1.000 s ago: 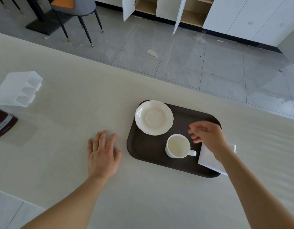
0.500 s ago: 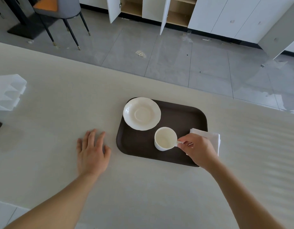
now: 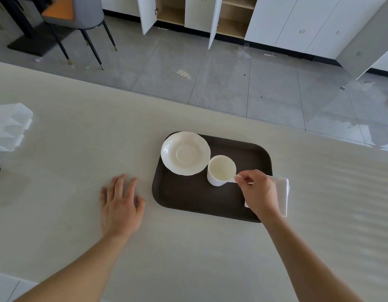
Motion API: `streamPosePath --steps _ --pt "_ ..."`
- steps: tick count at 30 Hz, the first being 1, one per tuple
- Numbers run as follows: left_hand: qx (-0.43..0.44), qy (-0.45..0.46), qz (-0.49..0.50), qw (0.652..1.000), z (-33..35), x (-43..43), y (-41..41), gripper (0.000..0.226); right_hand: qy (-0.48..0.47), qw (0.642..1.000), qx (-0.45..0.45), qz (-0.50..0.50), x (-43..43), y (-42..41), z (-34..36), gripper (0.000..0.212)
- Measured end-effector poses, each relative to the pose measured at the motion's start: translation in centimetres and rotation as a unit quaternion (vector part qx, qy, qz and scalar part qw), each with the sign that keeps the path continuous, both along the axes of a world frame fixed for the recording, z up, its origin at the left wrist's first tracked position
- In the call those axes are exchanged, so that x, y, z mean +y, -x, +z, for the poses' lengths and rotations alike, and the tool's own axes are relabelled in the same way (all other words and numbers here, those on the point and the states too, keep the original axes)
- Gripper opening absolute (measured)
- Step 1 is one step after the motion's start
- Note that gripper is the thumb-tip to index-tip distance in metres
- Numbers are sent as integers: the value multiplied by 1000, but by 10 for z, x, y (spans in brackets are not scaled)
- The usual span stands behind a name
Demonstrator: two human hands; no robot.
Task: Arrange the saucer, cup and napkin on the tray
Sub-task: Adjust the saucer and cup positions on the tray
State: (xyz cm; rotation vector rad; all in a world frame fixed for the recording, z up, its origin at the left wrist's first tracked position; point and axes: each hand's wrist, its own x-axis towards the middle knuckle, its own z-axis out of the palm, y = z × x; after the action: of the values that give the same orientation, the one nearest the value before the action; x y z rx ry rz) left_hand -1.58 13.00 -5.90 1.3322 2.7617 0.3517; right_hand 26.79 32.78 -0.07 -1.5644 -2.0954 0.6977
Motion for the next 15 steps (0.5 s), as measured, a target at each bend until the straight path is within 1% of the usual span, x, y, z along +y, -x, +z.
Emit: streamPosePath --steps 4,10,15 --pt "2 0 -3 1000 -1 0 1 56 5 998 17 -57 2 5 -4 8" --pt "2 1 -2 1000 -2 0 1 55 -34 991 15 -131 -6 21 -6 12" --pt "1 0 -2 1000 -1 0 1 55 1 983 55 -174 -15 43 -7 21"
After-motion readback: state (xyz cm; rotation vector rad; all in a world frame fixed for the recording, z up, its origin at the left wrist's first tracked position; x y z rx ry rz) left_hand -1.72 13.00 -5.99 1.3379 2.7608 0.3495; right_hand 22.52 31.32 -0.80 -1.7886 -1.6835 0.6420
